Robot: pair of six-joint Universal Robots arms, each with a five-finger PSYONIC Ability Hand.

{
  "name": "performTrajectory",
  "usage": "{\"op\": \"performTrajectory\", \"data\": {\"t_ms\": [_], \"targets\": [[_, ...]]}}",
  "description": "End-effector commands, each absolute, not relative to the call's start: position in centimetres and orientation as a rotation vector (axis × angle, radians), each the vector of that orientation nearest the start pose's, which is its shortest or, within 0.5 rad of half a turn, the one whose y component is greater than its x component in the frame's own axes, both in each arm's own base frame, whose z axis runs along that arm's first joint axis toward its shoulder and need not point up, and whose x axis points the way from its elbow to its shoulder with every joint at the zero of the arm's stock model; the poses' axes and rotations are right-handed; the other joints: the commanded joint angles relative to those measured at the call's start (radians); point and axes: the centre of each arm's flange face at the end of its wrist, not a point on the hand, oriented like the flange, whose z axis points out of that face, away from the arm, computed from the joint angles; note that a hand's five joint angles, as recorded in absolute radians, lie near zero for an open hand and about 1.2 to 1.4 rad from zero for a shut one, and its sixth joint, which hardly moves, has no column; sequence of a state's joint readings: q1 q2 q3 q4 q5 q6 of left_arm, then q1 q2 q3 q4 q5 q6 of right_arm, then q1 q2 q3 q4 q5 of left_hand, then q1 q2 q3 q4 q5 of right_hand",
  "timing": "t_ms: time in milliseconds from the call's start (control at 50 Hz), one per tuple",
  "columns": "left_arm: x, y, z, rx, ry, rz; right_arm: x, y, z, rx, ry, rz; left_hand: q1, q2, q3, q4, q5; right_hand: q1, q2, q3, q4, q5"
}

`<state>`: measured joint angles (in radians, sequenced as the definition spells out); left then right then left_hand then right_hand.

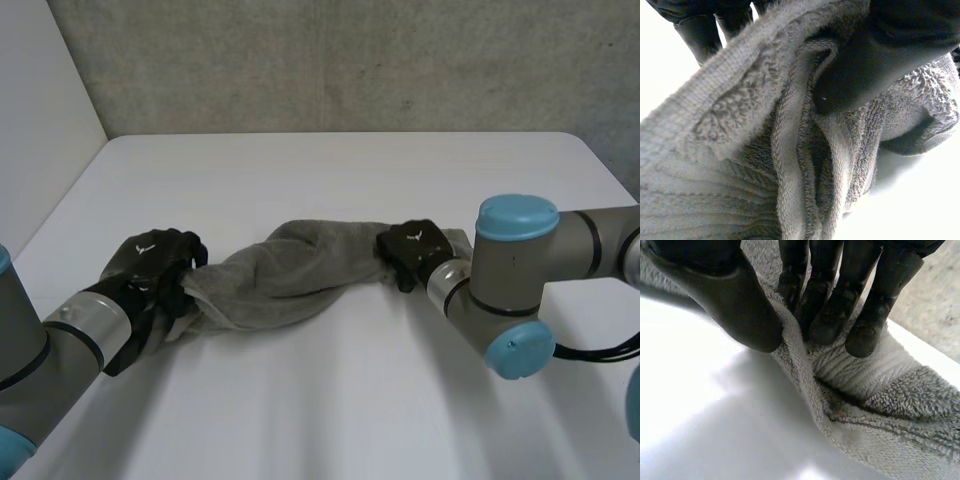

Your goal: Fold the towel.

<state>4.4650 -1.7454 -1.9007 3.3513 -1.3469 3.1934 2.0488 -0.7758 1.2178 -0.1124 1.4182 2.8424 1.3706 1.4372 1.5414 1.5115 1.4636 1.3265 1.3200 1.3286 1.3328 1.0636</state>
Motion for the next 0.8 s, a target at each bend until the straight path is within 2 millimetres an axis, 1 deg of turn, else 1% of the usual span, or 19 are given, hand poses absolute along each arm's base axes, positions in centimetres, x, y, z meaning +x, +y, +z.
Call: {"op": "performTrajectory", "data": {"t_ms": [20, 80, 200, 240, 300, 360, 400, 420, 460, 500, 600, 640, 660, 680, 700, 720, 740, 780, 800], "targets": [[-21.9, -24.5, 18.7, 0.643, 2.688, -2.045, 32.0, -31.2, 17.6, -0.907, 2.057, -1.785, 0.026, -0.041, -0.145, -0.115, -0.242, 0.07, 0.076, 0.068, 0.063, 0.158], [-22.1, -24.3, 18.9, 0.65, 2.685, -2.054, 31.7, -31.1, 18.9, -0.878, 2.04, -1.806, 0.026, -0.041, -0.145, -0.115, -0.242, 0.07, 0.076, 0.068, 0.063, 0.158], [-22.0, -24.1, 20.3, 0.648, 2.637, -2.118, 31.1, -31.1, 19.6, -0.859, 2.04, -1.811, 0.026, -0.041, -0.145, -0.115, -0.242, 0.07, 0.076, 0.068, 0.063, 0.158], [-22.0, -24.0, 20.6, 0.65, 2.626, -2.133, 30.3, -30.5, 22.0, -0.854, 2.002, -1.841, 0.026, -0.041, -0.145, -0.115, -0.242, 0.07, 0.076, 0.068, 0.063, 0.158], [-21.9, -23.6, 21.4, 0.648, 2.604, -2.163, 29.5, -29.8, 24.3, -0.855, 1.971, -1.856, 0.026, -0.041, -0.145, -0.115, -0.242, 0.07, 0.076, 0.068, 0.063, 0.158], [-21.7, -23.2, 22.7, 0.641, 2.564, -2.212, 28.8, -29.6, 25.2, -0.852, 1.973, -1.855, -0.003, -0.07, -0.174, -0.144, -0.271, 0.07, 0.076, 0.068, 0.063, 0.158], [-21.6, -23.0, 23.2, 0.637, 2.547, -2.232, 27.2, -29.3, 28.0, -0.827, 1.953, -1.903, -0.006, -0.073, -0.177, -0.147, -0.274, 0.07, 0.076, 0.068, 0.063, 0.158], [-21.4, -22.9, 23.7, 0.628, 2.533, -2.247, 27.2, -29.3, 28.0, -0.827, 1.952, -1.903, -0.006, -0.073, -0.177, -0.147, -0.274, 0.07, 0.076, 0.068, 0.063, 0.158], [-21.3, -22.8, 24.2, 0.624, 2.515, -2.266, 25.3, -29.6, 29.8, -0.787, 1.953, -1.963, -0.006, -0.073, -0.177, -0.147, -0.274, 0.07, 0.076, 0.068, 0.063, 0.158], [-21.3, -22.9, 24.3, 0.619, 2.507, -2.274, 24.6, -29.9, 30.1, -0.773, 1.963, -1.98, -0.006, -0.073, -0.177, -0.147, -0.274, 0.07, 0.076, 0.068, 0.063, 0.158], [-21.1, -23.6, 23.6, 0.6, 2.529, -2.24, 23.7, -30.3, 29.4, -0.772, 2.019, -1.937, -0.135, -0.202, -0.306, -0.276, -0.403, 0.07, 0.076, 0.068, 0.063, 0.158], [-21.2, -24.3, 20.3, 0.61, 2.646, -2.082, 23.6, -30.5, 28.6, -0.778, 2.049, -1.891, -0.32, -0.386, -0.49, -0.46, -0.587, 0.07, 0.076, 0.068, 0.063, 0.158], [-21.2, -24.3, 20.3, 0.61, 2.647, -2.081, 23.5, -31.1, 26.9, -0.78, 2.101, -1.83, -0.32, -0.387, -0.491, -0.461, -0.588, 0.07, 0.076, 0.068, 0.063, 0.158], [-21.3, -24.6, 18.6, 0.614, 2.702, -2.0, 23.5, -31.9, 24.7, -0.781, 2.157, -1.756, -0.352, -0.419, -0.523, -0.493, -0.62, 0.07, 0.076, 0.068, 0.063, 0.158], [-21.5, -24.9, 17.4, 0.623, 2.746, -1.932, 23.5, -32.0, 24.7, -0.781, 2.157, -1.755, -0.364, -0.431, -0.535, -0.505, -0.632, 0.07, 0.076, 0.068, 0.063, 0.158], [-21.5, -24.9, 17.3, 0.623, 2.746, -1.931, 23.5, -32.5, 22.9, -0.789, 2.199, -1.703, -0.364, -0.431, -0.535, -0.505, -0.632, 0.07, 0.076, 0.068, 0.063, 0.158], [-21.6, -25.2, 16.2, 0.635, 2.777, -1.879, 23.5, -32.5, 22.9, -0.789, 2.2, -1.703, -0.379, -0.446, -0.55, -0.52, -0.646, 0.07, 0.076, 0.068, 0.063, 0.158], [-21.8, -25.6, 15.3, 0.648, 2.794, -1.837, 23.5, -33.2, 19.9, -0.841, 2.275, -1.635, -0.403, -0.469, -0.573, -0.543, -0.67, 0.07, 0.076, 0.068, 0.063, 0.158], [-21.8, -26.0, 14.4, 0.653, 2.809, -1.8, 23.5, -33.2, 19.9, -0.841, 2.275, -1.635, -0.423, -0.49, -0.594, -0.564, -0.69, 0.07, 0.076, 0.068, 0.063, 0.158]]}}
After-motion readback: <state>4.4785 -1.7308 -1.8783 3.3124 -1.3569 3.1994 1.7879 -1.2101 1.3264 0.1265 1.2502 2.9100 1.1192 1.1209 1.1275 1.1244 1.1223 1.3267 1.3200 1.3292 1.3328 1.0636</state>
